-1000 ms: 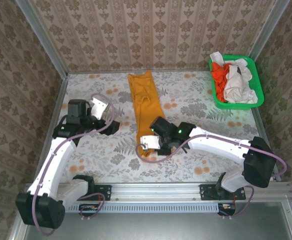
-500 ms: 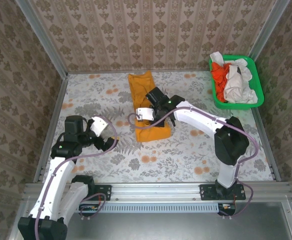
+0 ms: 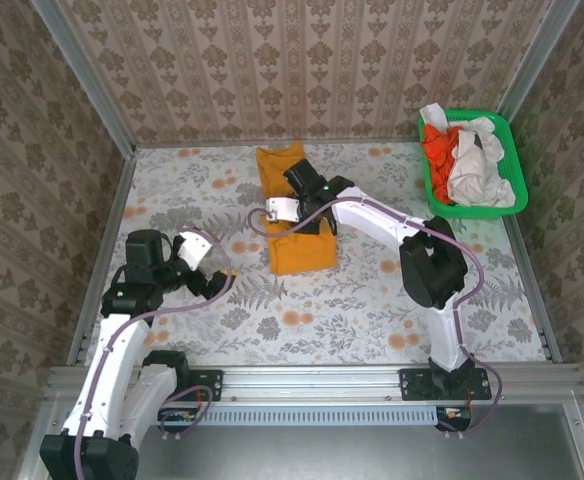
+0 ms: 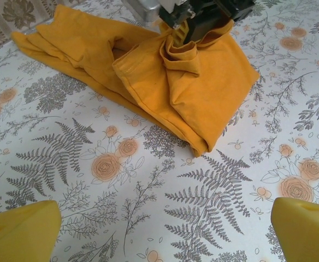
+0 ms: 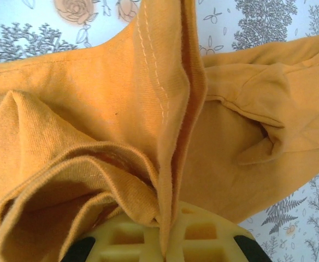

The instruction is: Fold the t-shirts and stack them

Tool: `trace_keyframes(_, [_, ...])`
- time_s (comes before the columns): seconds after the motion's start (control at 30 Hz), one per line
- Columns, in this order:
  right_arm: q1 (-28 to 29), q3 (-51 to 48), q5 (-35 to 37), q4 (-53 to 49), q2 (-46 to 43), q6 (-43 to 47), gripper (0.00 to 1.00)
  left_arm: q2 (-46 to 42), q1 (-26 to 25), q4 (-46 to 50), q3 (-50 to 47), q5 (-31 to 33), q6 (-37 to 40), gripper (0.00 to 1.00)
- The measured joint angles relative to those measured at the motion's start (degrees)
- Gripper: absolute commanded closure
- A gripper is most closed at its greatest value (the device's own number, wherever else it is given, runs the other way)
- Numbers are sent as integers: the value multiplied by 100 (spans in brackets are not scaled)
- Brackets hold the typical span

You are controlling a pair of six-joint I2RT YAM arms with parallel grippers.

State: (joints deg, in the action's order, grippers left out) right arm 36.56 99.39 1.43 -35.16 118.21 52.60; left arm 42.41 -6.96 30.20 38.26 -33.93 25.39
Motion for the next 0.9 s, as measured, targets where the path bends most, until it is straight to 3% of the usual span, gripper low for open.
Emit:
trace_keyframes(0.43, [-94, 271, 323, 573, 586, -28, 100, 114, 0, -22, 0, -66, -7, 0])
trace_keyframes(0.47, [-96, 291, 354, 660, 645, -35, 94, 120, 0, -22, 0, -72, -9, 0])
trace_keyframes(0.6, [-105, 293, 555, 1045, 778, -164, 37, 166, -2, -114, 0, -85, -214, 0])
trace_keyframes(0.67, [-105, 291, 710, 1303, 787, -310, 21, 212, -37, -299, 0, -81, -476, 0])
trace_keyframes(0.77, [-111, 205, 907, 1862, 728, -708, 10, 354, -302, -708, 0, 50, -986, 0])
trace_keyframes(0.9, [-155, -496, 1137, 2448, 173, -1552, 2, 813, -960, -1360, 2, 560, -1790, 0])
